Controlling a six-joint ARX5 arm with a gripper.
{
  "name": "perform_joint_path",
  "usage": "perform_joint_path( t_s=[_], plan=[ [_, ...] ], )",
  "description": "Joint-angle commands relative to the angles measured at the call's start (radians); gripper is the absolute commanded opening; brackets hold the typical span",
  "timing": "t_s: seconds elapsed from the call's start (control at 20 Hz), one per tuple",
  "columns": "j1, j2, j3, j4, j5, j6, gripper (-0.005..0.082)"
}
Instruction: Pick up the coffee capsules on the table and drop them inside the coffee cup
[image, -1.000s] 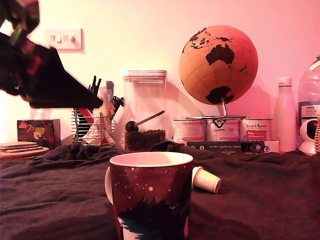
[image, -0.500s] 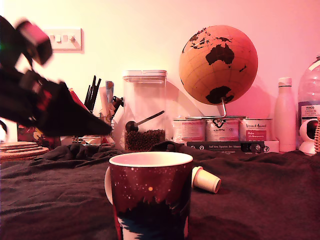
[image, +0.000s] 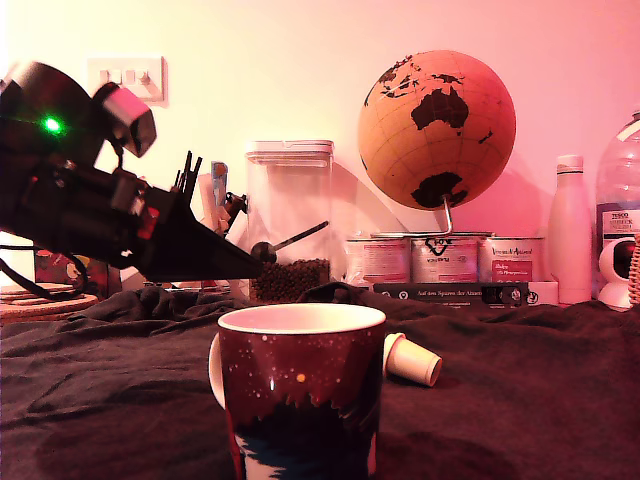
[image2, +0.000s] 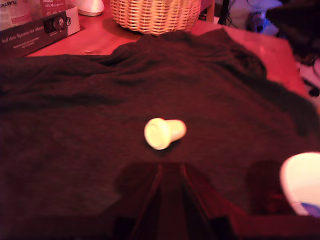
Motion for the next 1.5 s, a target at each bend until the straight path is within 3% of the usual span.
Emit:
perform_joint_path(
  t_s=[0.0,0.25,0.35,0.4,0.45,0.5,0.6,0.65,0.7,1.0,1.15,1.45],
  plan=[
    [-0.003,0.008,0.023,0.009,-0.031,0.038,0.01],
    [-0.007,0.008,0.041,0.01,-0.073,0.05,0.01],
    [-0.019,0.011,0.041,0.0,-0.073,0.132,0.01],
    [-0.024,0.019,0.041,0.001,-0.072,0.132,0.0101],
    [-0.029,0.024,0.041,0.0,-0.072,0.169,0.0122],
    [-0.039,0.036,0.041,0.008,-0.072,0.188,0.0187],
    [-0.056,0.051,0.041,0.019,-0.074,0.193,0.0415],
    [-0.062,0.054,0.041,0.025,-0.074,0.2,0.0456],
    [-0.067,0.056,0.041,0.03,-0.074,0.223,0.0462],
    [-0.069,0.13,0.079,0.047,-0.057,0.238,0.0461],
    [-0.07,0.191,0.13,0.045,0.0,0.247,0.0461],
    [-0.074,0.277,0.234,0.029,0.048,0.248,0.046]
  ],
)
